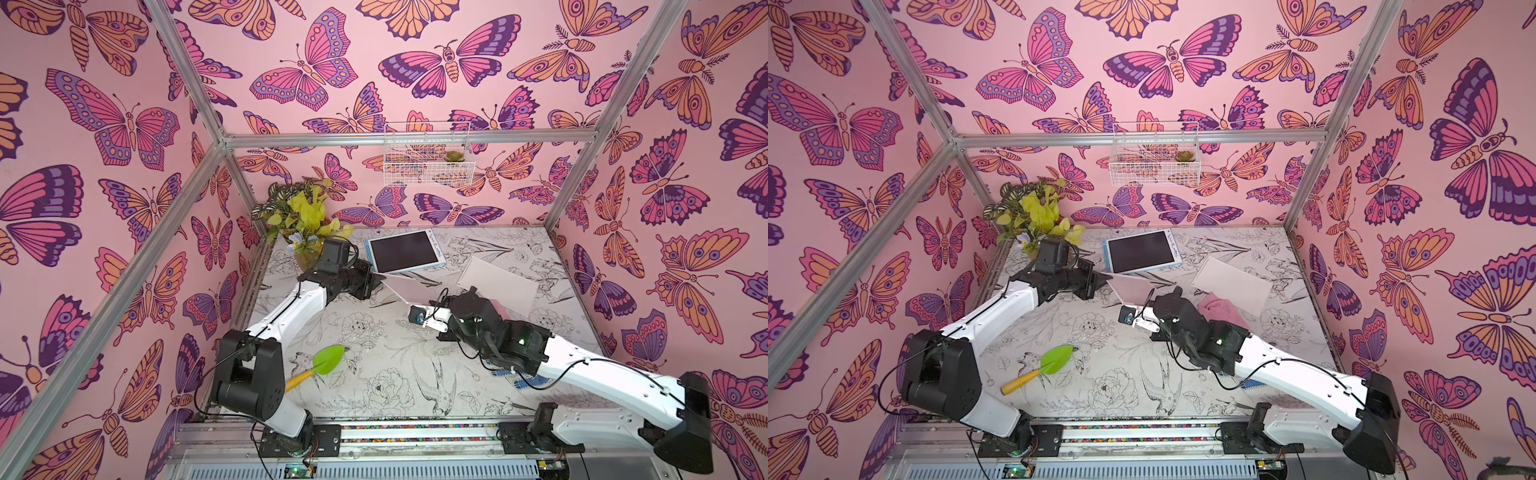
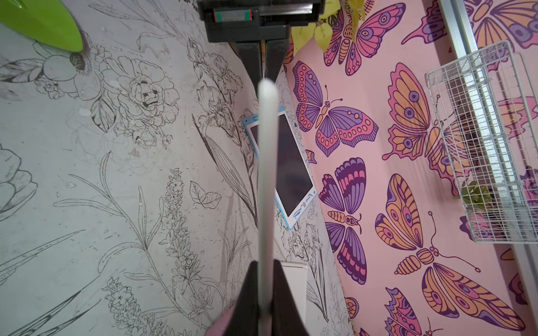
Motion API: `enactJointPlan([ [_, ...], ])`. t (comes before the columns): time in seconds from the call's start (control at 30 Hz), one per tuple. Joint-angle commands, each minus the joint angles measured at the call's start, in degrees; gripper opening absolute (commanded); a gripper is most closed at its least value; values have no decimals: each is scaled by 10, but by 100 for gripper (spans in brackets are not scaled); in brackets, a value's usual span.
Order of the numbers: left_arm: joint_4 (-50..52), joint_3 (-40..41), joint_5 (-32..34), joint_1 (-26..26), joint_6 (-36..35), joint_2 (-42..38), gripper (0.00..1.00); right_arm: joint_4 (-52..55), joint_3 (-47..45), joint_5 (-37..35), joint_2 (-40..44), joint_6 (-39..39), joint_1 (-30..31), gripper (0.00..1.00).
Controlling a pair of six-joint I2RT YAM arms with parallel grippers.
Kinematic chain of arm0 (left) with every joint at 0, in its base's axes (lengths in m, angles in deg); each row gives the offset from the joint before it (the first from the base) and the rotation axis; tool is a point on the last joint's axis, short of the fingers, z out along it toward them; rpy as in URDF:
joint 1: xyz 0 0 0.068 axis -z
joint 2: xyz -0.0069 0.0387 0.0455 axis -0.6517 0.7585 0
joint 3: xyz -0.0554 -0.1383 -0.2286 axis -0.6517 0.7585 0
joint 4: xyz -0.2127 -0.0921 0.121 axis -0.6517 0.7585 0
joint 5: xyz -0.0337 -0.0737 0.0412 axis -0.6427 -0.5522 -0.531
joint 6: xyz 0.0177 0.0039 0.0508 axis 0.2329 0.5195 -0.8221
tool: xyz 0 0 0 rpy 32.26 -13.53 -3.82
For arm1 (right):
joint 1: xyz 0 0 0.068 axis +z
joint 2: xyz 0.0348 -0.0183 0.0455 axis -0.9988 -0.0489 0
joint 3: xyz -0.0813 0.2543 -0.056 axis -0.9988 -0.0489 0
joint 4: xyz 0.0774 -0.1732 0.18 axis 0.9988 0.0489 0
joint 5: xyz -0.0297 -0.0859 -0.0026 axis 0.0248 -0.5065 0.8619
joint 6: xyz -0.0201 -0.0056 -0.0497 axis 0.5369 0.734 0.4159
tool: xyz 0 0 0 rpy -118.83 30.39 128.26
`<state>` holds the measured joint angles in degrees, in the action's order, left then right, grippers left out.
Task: Wipe the drawing tablet
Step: Adjust the drawing tablet at the center of the board.
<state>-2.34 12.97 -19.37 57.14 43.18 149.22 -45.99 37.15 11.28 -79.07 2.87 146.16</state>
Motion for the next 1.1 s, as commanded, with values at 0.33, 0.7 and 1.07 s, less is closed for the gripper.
enactJointPlan([
  [0.33, -309, 86, 77, -13, 77, 0, 0, 131, 62, 2, 100, -504, -77, 89],
  [0.7, -605, 146, 152, 6, 119, 46, 0, -179, -131, 345, 166, -1136, -256, 85],
  [1.07, -685, 159, 171, 38, 147, 72, 0, -377, -150, 354, 57, -1233, -272, 67],
])
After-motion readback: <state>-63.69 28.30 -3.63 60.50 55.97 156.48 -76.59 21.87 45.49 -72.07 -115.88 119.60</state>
